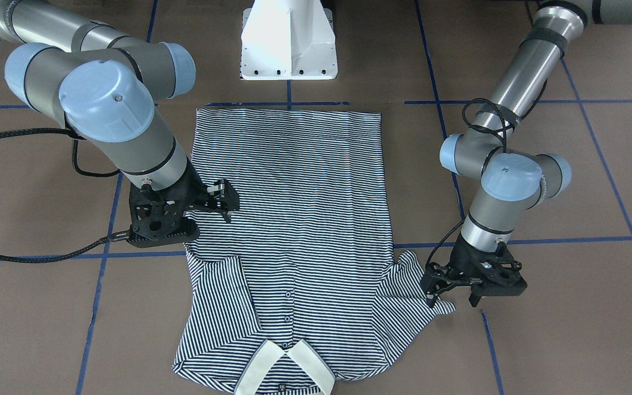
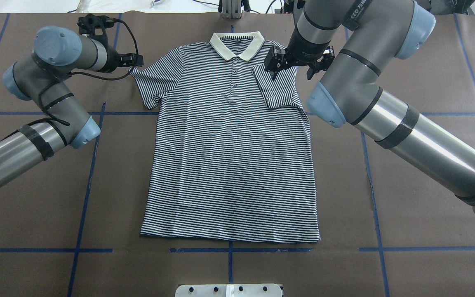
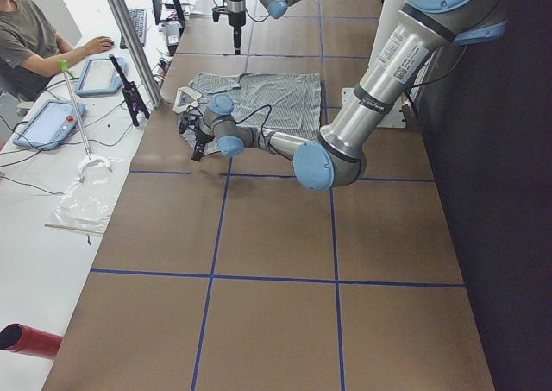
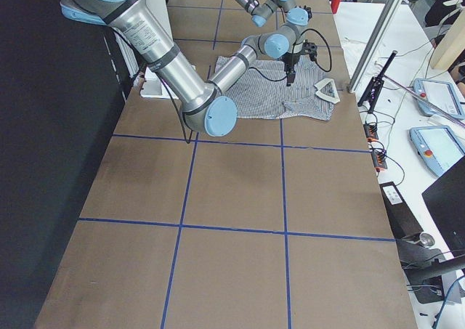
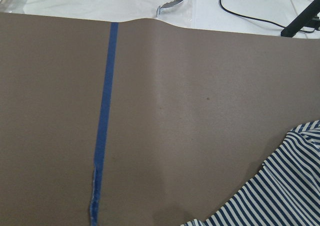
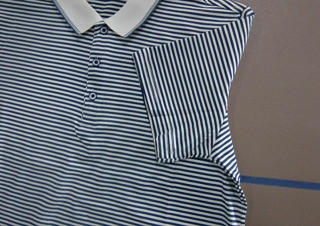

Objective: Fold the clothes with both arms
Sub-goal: 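Grasp the sleeve nearest the left gripper and fold it onto the body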

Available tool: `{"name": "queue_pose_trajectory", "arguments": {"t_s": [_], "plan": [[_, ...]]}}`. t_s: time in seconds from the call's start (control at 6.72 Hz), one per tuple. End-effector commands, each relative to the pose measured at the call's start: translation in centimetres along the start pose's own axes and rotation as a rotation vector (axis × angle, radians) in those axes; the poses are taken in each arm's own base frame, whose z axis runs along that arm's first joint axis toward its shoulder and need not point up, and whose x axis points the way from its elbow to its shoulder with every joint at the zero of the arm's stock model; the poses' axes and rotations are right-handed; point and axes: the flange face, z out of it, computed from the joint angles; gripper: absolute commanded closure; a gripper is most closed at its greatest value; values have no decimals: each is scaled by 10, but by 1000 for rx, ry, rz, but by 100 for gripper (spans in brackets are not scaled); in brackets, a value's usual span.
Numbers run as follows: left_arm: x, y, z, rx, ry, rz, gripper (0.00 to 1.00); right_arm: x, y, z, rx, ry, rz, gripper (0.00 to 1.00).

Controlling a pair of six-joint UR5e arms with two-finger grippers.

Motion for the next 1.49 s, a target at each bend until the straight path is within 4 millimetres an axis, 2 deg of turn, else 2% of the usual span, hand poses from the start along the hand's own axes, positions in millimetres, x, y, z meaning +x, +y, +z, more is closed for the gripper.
{"name": "queue_pose_trajectory", "arguments": {"t_s": [0.0,0.15,0.3,0.45,0.74,0.89,1.04,1.19,1.34], "plan": [[10,8,10,-8,-6,6,3,0,0,0,1,1,1,0],[8,11,14,-16,-14,7,10,1,0,1,-1,3,3,0],[6,12,17,-19,-19,6,21,1,0,1,-1,3,3,0],[14,8,15,-15,-13,8,39,2,0,2,-2,4,4,0],[27,5,11,-14,0,10,100,6,-1,7,-5,10,6,0],[32,2,8,-17,5,8,100,9,0,9,-5,11,7,0],[58,-9,-10,-26,-5,6,100,13,0,13,-9,16,8,0],[95,-18,-41,-50,-44,-101,100,17,0,16,-11,18,8,0],[174,20,-44,-97,-10,-235,100,20,1,18,-15,22,7,0]]}}
